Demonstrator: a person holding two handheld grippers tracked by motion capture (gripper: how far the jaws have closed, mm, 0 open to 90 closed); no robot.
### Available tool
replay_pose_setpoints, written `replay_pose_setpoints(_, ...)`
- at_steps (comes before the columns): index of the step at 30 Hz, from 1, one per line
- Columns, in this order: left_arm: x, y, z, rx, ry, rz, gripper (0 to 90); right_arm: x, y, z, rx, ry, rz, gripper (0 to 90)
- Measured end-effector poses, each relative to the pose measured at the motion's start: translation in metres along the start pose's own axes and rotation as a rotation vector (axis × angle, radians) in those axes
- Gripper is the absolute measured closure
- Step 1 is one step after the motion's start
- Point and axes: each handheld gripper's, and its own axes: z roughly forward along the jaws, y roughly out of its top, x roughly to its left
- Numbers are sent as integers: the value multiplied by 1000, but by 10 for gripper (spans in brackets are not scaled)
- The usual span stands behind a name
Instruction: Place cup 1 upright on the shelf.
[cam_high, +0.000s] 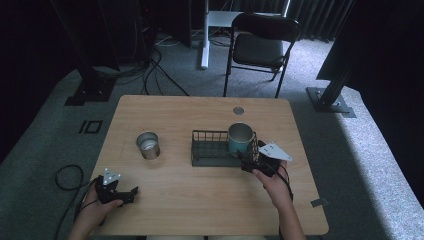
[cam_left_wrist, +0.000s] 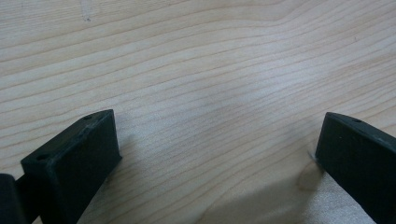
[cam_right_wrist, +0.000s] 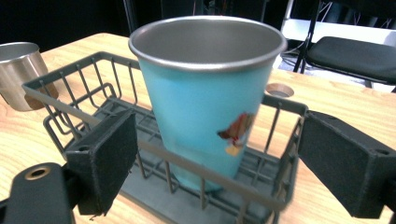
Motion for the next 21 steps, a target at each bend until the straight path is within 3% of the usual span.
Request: replay_pose_setpoints(21,0,0,0,1,0,1,2,-30,-31,-28,65,-51,28,119)
